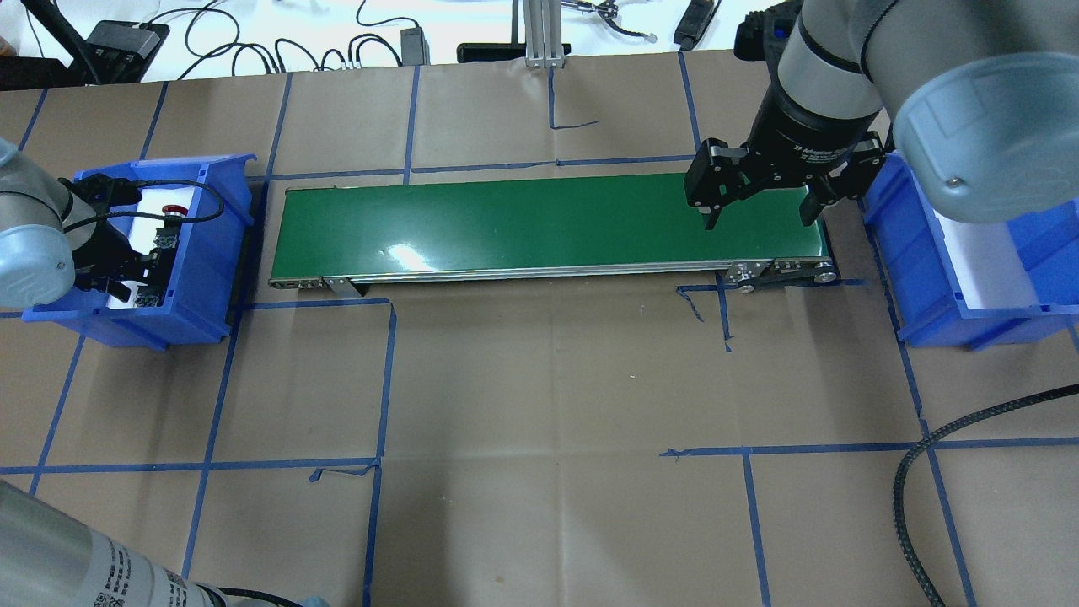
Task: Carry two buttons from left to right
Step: 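Lower the left gripper into the bin and grasp the yellow button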
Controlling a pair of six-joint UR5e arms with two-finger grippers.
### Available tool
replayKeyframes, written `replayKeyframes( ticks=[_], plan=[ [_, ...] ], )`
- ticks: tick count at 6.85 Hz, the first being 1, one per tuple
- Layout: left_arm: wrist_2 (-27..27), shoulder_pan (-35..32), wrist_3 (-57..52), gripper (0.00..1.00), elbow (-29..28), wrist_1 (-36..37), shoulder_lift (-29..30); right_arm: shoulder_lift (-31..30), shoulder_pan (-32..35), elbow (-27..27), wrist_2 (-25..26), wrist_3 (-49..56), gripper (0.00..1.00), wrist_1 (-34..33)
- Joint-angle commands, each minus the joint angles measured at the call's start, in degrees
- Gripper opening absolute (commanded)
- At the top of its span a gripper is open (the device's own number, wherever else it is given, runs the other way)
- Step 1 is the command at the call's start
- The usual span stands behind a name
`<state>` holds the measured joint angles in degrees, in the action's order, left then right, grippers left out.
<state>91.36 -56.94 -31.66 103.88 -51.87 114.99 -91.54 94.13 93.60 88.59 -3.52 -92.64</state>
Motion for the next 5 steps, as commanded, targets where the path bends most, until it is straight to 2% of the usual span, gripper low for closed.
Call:
replayKeyframes(
  ticks=[1, 3, 4, 5],
  plan=[
    [0.7, 0.0, 0.4, 0.85, 0.0, 1.0, 0.1, 0.0, 0.0, -0.1, 0.0, 0.0, 1.00, 0.0],
    [0.2, -0.1, 0.6, 0.28, 0.0, 0.9, -0.4, 0.0, 0.0, 0.0, 0.0, 0.0, 1.00, 0.0],
    [0.1, -0.3, 0.5, 0.12, -0.2, 0.5, -0.9, 0.0, 0.0, 0.0, 0.0, 0.0, 1.00, 0.0],
    [-1.4, -0.5, 0.5, 0.06, -1.2, 0.0, -1.6, 0.0, 0.0, -0.1, 0.0, 0.0, 1.00, 0.0]
  ],
)
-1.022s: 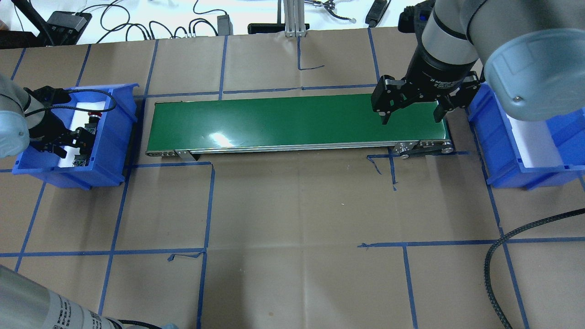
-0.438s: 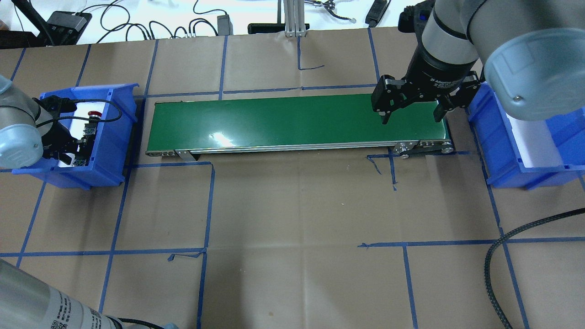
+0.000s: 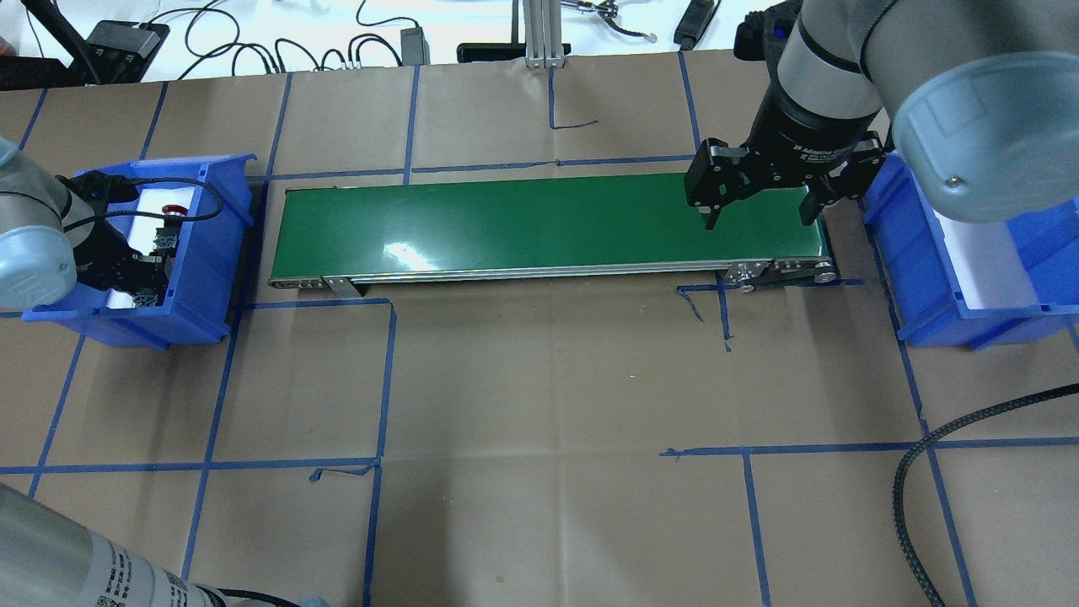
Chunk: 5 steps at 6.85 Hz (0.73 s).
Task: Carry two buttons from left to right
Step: 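Lift the yellow button and carry it onto the green conveyor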
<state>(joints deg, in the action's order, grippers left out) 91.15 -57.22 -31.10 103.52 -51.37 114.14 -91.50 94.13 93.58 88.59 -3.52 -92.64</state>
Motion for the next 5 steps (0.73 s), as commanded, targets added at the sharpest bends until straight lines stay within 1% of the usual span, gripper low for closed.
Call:
replayKeyframes(
  ticks=[1, 2, 3, 4, 5],
  plan=[
    [-2.0, 0.0, -0.5, 0.06, -1.1, -0.6, -2.7, 0.0, 0.0, 0.0, 0.0, 0.0, 1.00, 0.0],
    [-2.0, 0.0, -0.6, 0.06, -2.3, -4.4, -6.2, 0.0, 0.0, 0.0, 0.0, 0.0, 1.00, 0.0],
    [-2.0, 0.2, -0.6, 0.06, -5.6, -11.1, -8.7, 0.0, 0.0, -0.1, 0.0, 0.0, 1.00, 0.0],
    [-2.1, 0.0, -0.3, 0.06, -10.6, -18.2, -9.2, 0.0, 0.0, 0.0, 0.0, 0.0, 1.00, 0.0],
    [-2.3, -0.2, 0.2, 0.06, -15.1, -23.5, -7.8, 0.0, -0.1, -0.1, 0.0, 0.0, 1.00, 0.0]
  ],
)
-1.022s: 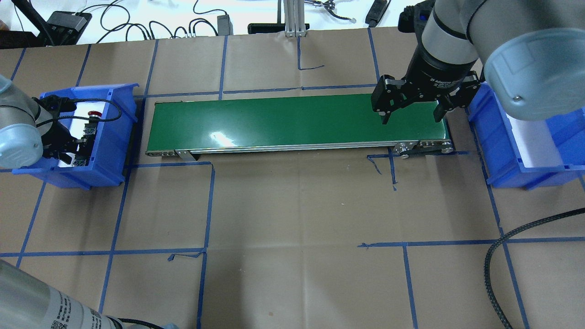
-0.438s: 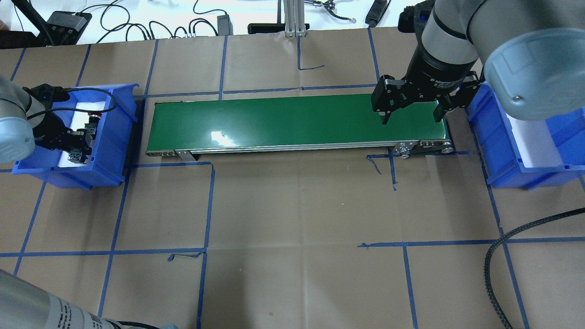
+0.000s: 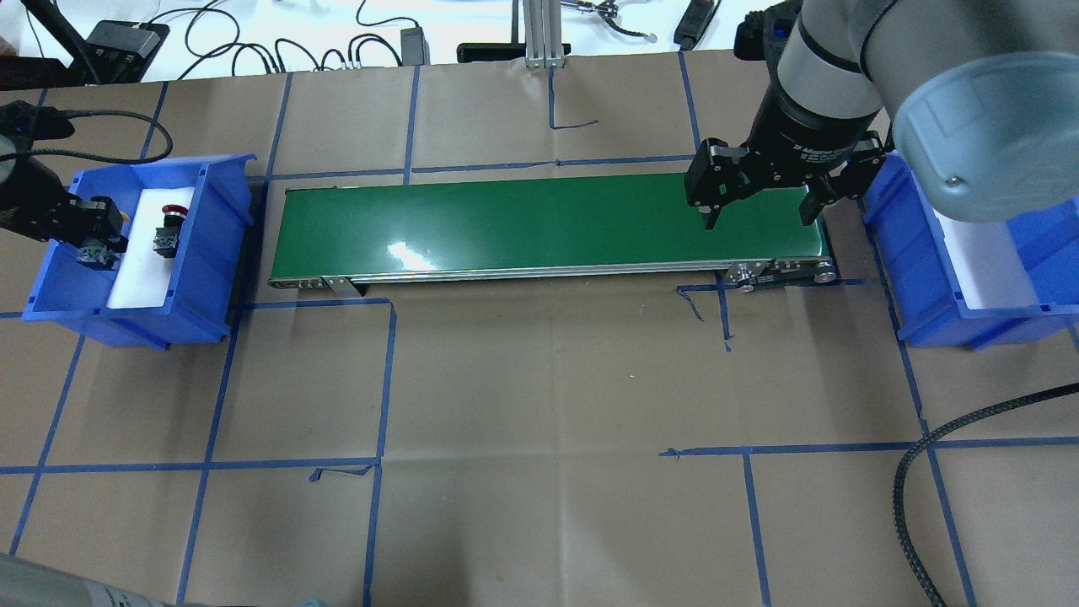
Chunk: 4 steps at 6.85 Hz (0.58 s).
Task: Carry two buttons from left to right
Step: 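Lift the yellow button and carry it onto the green conveyor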
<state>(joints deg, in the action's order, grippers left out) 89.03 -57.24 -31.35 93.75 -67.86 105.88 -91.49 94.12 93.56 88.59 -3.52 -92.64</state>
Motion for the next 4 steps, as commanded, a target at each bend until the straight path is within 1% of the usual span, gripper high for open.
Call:
replayKeyframes(
  ticks=[1, 2, 3, 4],
  plan=[
    [-3.5, -0.6, 2.3, 0.07, -6.8, -8.3, 0.8, 0.0, 0.0, 0.0, 0.0, 0.0, 1.00, 0.0],
    [-7.0, -2.3, 4.6, 0.08, -7.0, -8.6, 1.2, -0.1, 0.0, 0.0, 0.1, 0.0, 1.00, 0.0],
    [-6.5, -6.6, 8.0, 0.08, -7.8, -8.3, 1.3, -0.1, 0.0, 0.0, 0.1, 0.0, 1.00, 0.0],
    [-6.3, -11.5, 14.7, 0.08, -7.8, -7.7, 1.3, -0.1, 0.0, 0.0, 0.1, 0.0, 1.00, 0.0]
  ],
)
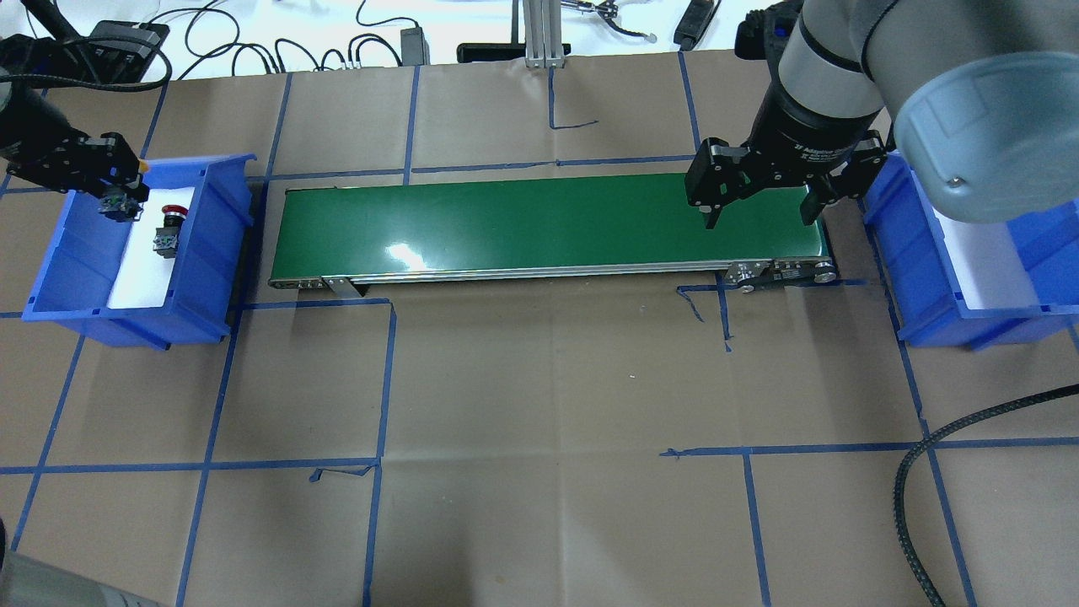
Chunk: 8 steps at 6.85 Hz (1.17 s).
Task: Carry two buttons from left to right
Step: 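Lift the yellow button and carry it onto the green conveyor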
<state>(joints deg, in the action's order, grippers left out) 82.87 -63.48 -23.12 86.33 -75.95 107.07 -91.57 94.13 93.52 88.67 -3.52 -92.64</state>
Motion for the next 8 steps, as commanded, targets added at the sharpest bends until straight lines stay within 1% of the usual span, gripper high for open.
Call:
replayKeyframes(
  ticks=[1, 2, 3, 4, 5, 6, 8],
  plan=[
    [0.2, -9.6, 13.2, 0.08, -0.3, 0.5, 0.4, 0.0, 0.0, 0.0, 0.0, 0.0, 1.00, 0.0],
    [0.2, -14.3, 18.7, 0.08, 0.0, 0.7, 1.1, 0.0, 0.0, 0.0, -0.1, 0.0, 1.00, 0.0],
    [1.6, -19.1, 23.9, 0.08, 0.1, 3.6, 4.0, 0.1, 0.0, 0.0, 0.0, 0.0, 1.00, 0.0],
    [5.6, -23.3, 28.7, 0.08, 1.6, 10.8, 6.8, 0.1, 0.0, 0.0, 0.0, 0.0, 1.00, 0.0],
    [9.5, -27.3, 30.1, 0.08, 1.9, 13.1, 8.9, 0.0, 0.0, 0.1, 0.0, 0.0, 1.00, 0.0],
    [9.6, -28.5, 31.5, 0.08, 2.4, 14.0, 9.9, 0.1, 0.0, 0.1, 0.0, 0.0, 1.00, 0.0],
    [9.4, -28.5, 31.5, 0.08, 4.0, 14.3, 10.3, 0.1, 0.0, 0.1, -0.1, 0.0, 1.00, 0.0]
  ],
)
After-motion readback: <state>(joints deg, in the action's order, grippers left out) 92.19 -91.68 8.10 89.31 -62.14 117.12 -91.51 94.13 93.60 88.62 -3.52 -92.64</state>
